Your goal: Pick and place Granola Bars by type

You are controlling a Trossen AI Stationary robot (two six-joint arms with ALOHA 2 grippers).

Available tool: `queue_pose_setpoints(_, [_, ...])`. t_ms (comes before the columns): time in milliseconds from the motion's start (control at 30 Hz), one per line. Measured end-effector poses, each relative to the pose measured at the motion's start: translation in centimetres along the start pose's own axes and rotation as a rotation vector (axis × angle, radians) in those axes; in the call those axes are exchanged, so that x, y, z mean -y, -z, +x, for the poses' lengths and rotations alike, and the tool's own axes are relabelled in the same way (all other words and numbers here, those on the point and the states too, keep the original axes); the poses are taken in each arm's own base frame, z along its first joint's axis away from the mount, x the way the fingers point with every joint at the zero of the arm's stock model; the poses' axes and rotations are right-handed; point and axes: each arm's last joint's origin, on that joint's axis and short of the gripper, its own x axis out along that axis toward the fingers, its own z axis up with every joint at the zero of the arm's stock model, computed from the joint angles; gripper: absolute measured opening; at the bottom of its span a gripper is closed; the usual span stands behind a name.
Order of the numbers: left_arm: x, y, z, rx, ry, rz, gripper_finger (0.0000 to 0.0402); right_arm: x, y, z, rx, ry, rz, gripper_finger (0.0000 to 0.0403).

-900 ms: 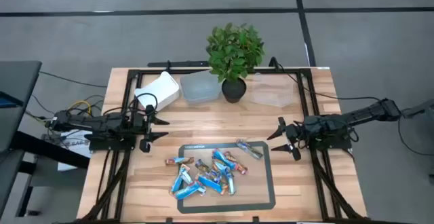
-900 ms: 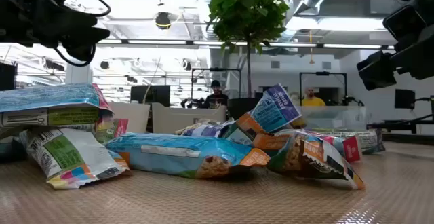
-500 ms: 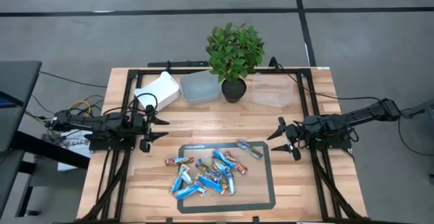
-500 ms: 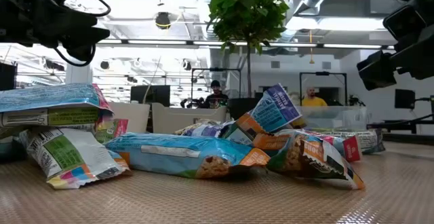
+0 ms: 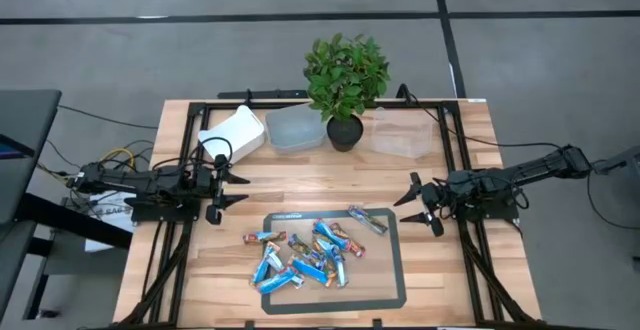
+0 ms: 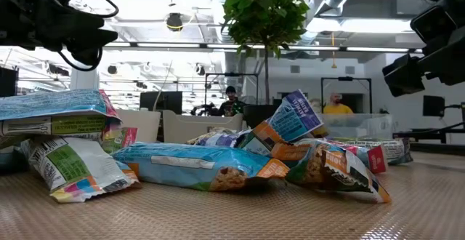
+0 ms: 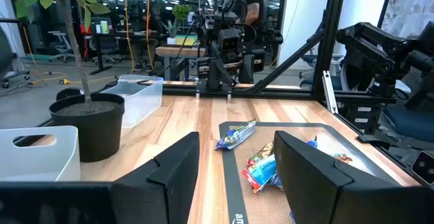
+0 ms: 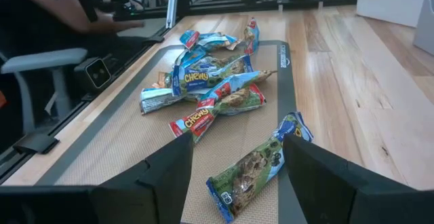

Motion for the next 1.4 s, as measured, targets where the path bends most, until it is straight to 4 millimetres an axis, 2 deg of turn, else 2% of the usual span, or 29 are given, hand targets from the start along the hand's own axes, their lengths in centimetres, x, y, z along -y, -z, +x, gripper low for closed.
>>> queue_pose_setpoints(1000, [0.0, 0.1, 0.1, -0.009, -0.001, 0.011, 0.0183, 0.0, 0.0, 0.0, 0.000, 0.000, 0.000, 0.0221])
queue_pose_setpoints(1233, [-0.1, 1.0, 1.1, -0.199, -0.091, 0.088, 0.0183, 0.0, 0.0, 0.0, 0.000, 0.000, 0.000, 0.0221])
queue_pose_setpoints(1400, [0.4, -0.4, 3.1, -0.386, -0.097, 0.146, 0.0183, 0.0, 0.0, 0.0, 0.000, 0.000, 0.000, 0.0221])
